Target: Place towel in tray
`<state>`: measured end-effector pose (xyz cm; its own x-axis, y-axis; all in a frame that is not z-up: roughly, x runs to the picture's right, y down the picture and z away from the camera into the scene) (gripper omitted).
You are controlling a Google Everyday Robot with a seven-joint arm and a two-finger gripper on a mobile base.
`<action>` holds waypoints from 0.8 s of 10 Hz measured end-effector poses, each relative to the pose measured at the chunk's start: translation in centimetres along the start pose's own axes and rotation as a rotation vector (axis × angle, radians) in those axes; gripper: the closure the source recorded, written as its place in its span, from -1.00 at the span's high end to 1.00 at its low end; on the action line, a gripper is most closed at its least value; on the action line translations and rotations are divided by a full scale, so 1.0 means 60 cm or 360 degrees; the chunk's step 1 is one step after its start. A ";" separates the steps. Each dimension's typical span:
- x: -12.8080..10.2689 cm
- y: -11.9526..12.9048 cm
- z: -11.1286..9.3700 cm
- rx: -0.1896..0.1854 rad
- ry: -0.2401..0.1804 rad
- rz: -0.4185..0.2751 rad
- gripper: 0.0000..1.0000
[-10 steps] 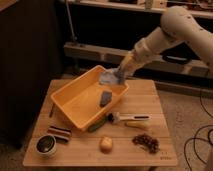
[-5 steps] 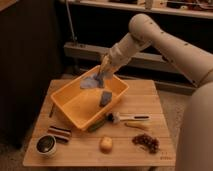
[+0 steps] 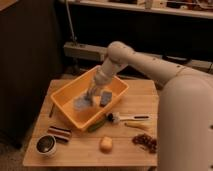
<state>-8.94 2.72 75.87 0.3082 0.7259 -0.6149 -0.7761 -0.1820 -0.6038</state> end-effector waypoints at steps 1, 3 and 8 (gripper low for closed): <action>0.009 0.026 0.054 0.0022 0.0080 -0.0093 0.16; 0.014 0.063 0.109 0.0063 0.0164 -0.0181 0.51; 0.005 0.042 0.117 0.0191 0.0168 -0.0112 0.60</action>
<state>-14.68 7.16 77.73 0.4151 0.6593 -0.6269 -0.8087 -0.0484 -0.5863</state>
